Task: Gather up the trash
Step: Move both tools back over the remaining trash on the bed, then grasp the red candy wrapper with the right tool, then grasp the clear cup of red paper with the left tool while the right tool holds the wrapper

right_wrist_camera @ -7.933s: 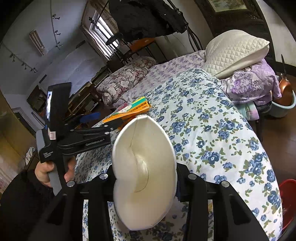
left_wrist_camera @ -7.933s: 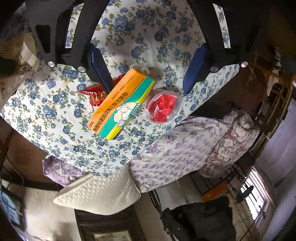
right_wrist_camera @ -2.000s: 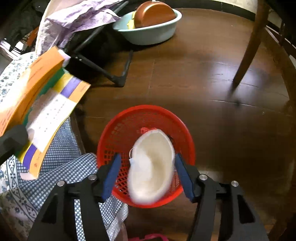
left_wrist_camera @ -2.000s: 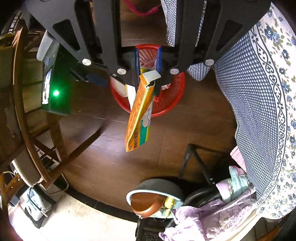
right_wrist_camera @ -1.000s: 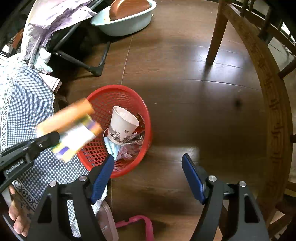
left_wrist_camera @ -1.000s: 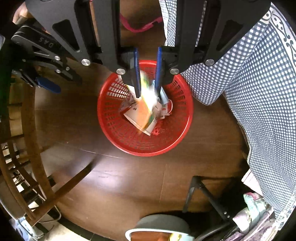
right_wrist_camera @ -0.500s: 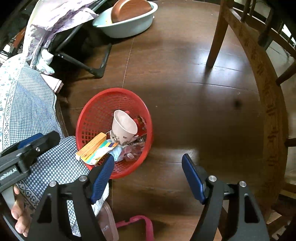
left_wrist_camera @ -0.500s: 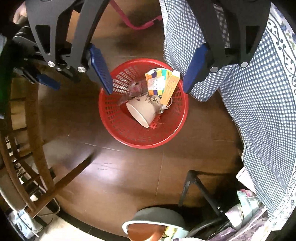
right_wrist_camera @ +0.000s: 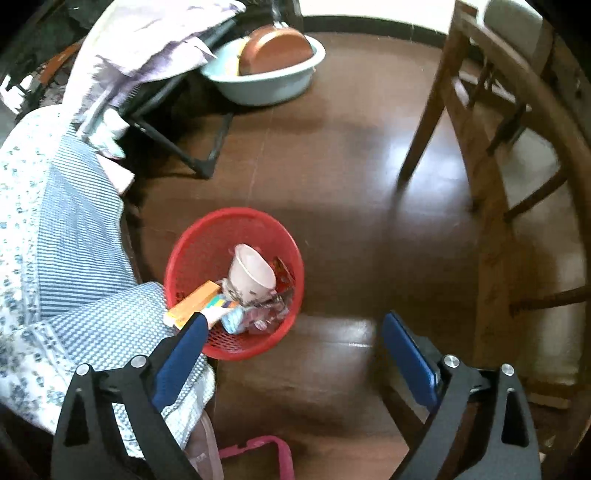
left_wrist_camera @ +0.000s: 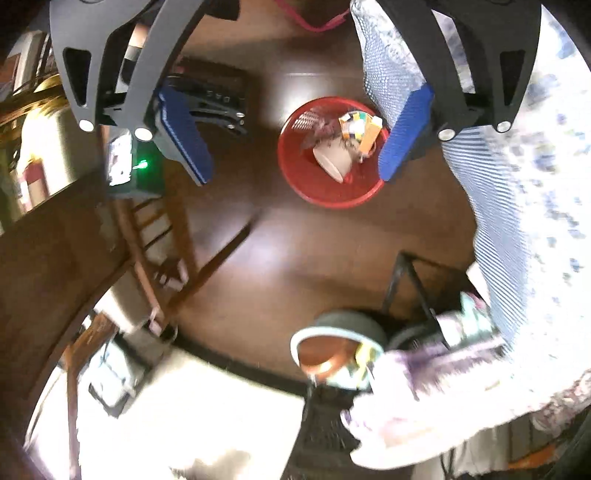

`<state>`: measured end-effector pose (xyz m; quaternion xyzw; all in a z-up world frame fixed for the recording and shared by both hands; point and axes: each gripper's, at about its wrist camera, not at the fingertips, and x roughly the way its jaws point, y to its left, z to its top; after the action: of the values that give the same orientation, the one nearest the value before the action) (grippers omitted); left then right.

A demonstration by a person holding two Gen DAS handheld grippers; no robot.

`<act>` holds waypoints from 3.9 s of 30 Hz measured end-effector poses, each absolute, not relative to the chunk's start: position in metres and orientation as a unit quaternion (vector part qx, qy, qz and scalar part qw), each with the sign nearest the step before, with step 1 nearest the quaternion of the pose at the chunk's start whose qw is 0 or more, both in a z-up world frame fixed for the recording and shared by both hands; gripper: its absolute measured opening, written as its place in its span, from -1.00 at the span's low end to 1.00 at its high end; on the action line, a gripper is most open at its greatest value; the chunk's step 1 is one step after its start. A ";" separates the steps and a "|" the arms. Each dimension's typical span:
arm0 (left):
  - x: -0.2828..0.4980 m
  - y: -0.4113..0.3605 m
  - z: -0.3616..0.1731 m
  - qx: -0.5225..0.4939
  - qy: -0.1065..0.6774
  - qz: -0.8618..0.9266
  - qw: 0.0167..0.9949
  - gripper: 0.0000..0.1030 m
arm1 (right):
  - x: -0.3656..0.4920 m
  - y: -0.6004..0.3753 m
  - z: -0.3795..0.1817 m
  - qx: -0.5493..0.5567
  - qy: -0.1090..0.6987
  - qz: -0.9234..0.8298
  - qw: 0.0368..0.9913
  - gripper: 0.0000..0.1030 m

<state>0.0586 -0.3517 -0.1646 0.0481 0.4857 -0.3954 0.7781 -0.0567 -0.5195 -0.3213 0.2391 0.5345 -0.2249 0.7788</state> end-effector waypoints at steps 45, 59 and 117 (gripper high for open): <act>0.217 0.134 -0.089 -0.155 0.352 0.102 0.918 0.87 | 0.264 -0.093 -0.120 -0.147 0.454 0.135 0.868 0.88; 0.226 0.139 -0.091 -0.180 0.356 0.086 0.913 0.87 | 0.317 -0.081 -0.152 -0.122 0.497 0.191 0.838 0.68; 0.399 -0.010 -0.146 0.075 0.433 -0.023 0.898 0.13 | 0.234 -0.134 -0.157 0.123 0.412 0.080 0.899 -0.23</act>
<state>0.3994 -0.0105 -0.1463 0.0754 0.4334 -0.0226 0.8978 0.2343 -0.1344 -0.1567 0.1230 0.4120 0.0798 0.8993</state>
